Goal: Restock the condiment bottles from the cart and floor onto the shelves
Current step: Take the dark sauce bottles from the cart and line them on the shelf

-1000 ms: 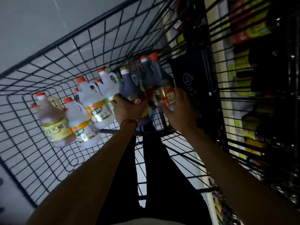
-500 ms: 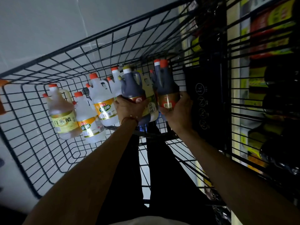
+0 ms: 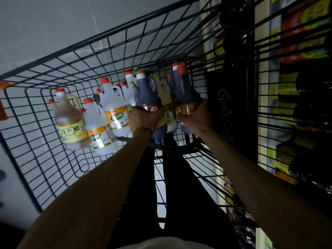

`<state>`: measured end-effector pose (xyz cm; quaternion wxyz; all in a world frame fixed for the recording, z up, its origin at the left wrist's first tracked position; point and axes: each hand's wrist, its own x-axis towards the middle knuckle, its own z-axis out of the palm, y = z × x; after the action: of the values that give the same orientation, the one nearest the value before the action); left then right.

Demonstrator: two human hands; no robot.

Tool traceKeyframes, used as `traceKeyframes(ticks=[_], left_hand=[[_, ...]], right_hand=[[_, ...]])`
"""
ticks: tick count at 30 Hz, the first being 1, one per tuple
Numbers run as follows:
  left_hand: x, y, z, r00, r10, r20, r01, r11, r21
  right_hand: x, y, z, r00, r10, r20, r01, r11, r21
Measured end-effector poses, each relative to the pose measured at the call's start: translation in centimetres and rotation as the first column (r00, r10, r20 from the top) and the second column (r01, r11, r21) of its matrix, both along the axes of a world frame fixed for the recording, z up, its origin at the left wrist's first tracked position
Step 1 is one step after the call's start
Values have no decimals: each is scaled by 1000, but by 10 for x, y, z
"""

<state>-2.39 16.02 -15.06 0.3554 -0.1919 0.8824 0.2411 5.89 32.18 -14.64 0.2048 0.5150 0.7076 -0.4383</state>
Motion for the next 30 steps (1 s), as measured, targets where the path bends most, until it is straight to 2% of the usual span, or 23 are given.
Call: traceKeyframes(ticks=[5,8,12,20,25,30], left_hand=[[2,-18,17,997,-51,64,51,999,-2],[12,-25,43,995,-68,78,68,998,3],[28,-36,82,999,-40,-2,40,998,58],[52,-62,168,985,-77,-158,112,966,233],[64,-78,205,958,-139,-249,223,909,352],[76,-93,228,916,-227,-330,364,814,453]], right_hand=[[33,-3,-17,997,-35,-69,29,996,-79],[38,-11,29,992,-60,-113,49,994,-99],[51,-17,69,984,-50,-171,24,988,-153],[81,-33,136,952,-107,-288,74,990,-122],[106,-51,173,904,-146,-402,104,987,-123],[133,-80,211,825,-188,-533,195,980,-43]])
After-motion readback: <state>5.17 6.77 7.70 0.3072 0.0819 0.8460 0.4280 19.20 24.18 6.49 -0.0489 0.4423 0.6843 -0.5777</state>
